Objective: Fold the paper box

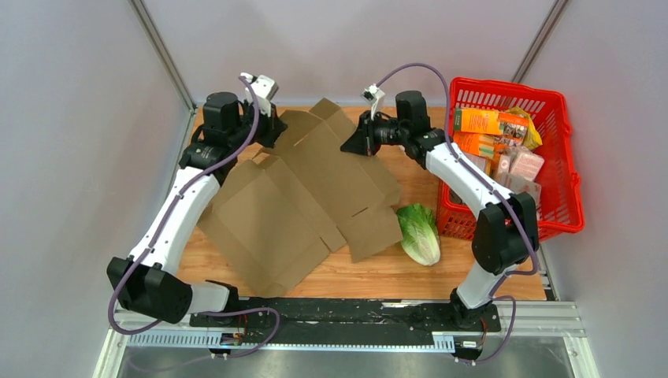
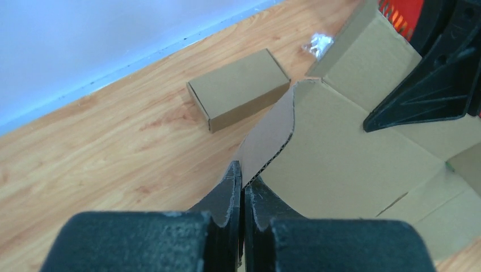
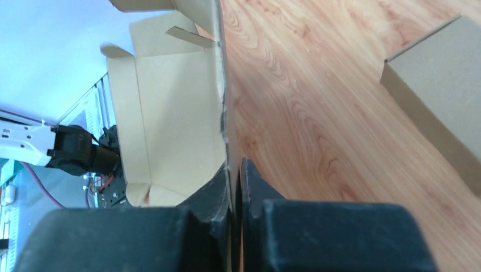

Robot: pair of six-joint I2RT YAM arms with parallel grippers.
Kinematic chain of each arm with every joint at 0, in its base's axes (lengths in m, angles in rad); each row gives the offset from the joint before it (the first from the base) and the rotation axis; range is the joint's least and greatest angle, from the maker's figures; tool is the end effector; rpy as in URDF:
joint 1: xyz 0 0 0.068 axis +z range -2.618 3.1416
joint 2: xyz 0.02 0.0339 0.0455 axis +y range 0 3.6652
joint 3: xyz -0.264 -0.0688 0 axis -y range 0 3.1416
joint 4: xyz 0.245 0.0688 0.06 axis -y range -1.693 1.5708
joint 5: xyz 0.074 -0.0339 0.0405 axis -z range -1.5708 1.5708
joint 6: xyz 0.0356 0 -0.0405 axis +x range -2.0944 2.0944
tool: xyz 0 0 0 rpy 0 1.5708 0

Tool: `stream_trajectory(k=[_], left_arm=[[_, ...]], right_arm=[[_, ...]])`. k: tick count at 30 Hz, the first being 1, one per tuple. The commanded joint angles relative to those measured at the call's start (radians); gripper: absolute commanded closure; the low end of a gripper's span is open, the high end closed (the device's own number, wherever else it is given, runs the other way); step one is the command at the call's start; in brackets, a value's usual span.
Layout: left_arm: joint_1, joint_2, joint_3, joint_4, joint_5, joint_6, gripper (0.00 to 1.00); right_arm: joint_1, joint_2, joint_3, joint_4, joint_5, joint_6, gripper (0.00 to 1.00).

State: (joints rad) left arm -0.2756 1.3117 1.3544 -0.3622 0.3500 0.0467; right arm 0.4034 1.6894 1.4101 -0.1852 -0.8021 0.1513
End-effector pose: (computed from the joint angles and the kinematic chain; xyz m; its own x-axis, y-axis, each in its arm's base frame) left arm 0.2821 -0.0925 0.4053 -0.2754 0.1234 -0.9534 0.5824 0.8105 -0.0633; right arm 0.3501 0.1772 0.3215 -0.5375 -0.1155 -0.8353 -0.7920 0.4092 0.4531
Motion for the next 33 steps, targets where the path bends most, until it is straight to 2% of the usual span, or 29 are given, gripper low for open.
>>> stream_trajectory(k=[1, 2, 4, 5, 7, 8, 11, 12, 15, 20, 22, 25, 30, 33], left_arm=[[0.070, -0.035, 0.020, 0.045, 0.018, -0.229, 0.98], [0.088, -0.028, 0.029, 0.014, 0.014, -0.266, 0.93], [0.134, 0.007, 0.063, -0.085, -0.011, -0.376, 0.83], [0.142, 0.020, 0.077, -0.121, -0.014, -0.402, 0.71], [0.151, 0.044, 0.118, -0.162, 0.057, -0.421, 0.63], [0.151, 0.044, 0.127, -0.164, 0.084, -0.418, 0.52], [0.147, 0.003, 0.159, -0.120, 0.162, -0.435, 0.34], [0.145, -0.014, 0.176, -0.115, 0.170, -0.442, 0.33], [0.124, -0.012, 0.273, -0.126, 0.156, -0.447, 0.36], [0.064, 0.095, 0.448, -0.155, 0.097, -0.465, 0.60], [0.039, 0.178, 0.541, -0.208, 0.012, -0.472, 0.69], [0.029, 0.259, 0.610, -0.218, -0.123, -0.475, 0.69], [-0.008, 0.388, 0.754, -0.300, -0.196, -0.441, 0.73], [-0.065, 0.408, 0.757, -0.314, -0.200, -0.397, 0.77]], right_arm=[[-0.005, 0.047, 0.147, -0.114, 0.023, -0.074, 0.97], [-0.005, 0.058, 0.198, -0.169, 0.008, -0.090, 1.00], [-0.005, 0.093, 0.245, -0.218, -0.019, -0.117, 1.00], [-0.005, 0.107, 0.286, -0.259, -0.028, -0.133, 1.00], [-0.005, 0.131, 0.325, -0.293, -0.042, -0.142, 1.00], [-0.003, 0.135, 0.351, -0.318, -0.034, -0.147, 1.00], [0.000, 0.135, 0.377, -0.341, 0.001, -0.147, 1.00], [0.002, 0.133, 0.388, -0.341, 0.015, -0.144, 1.00], [0.017, 0.130, 0.418, -0.359, 0.056, -0.142, 1.00], [0.063, 0.142, 0.466, -0.373, 0.110, -0.148, 1.00], [0.072, 0.144, 0.484, -0.378, 0.121, -0.147, 1.00], [0.077, 0.135, 0.478, -0.370, 0.135, -0.176, 1.00], [0.086, 0.139, 0.486, -0.361, 0.133, -0.171, 1.00], [0.087, 0.145, 0.500, -0.358, 0.164, -0.161, 1.00]])
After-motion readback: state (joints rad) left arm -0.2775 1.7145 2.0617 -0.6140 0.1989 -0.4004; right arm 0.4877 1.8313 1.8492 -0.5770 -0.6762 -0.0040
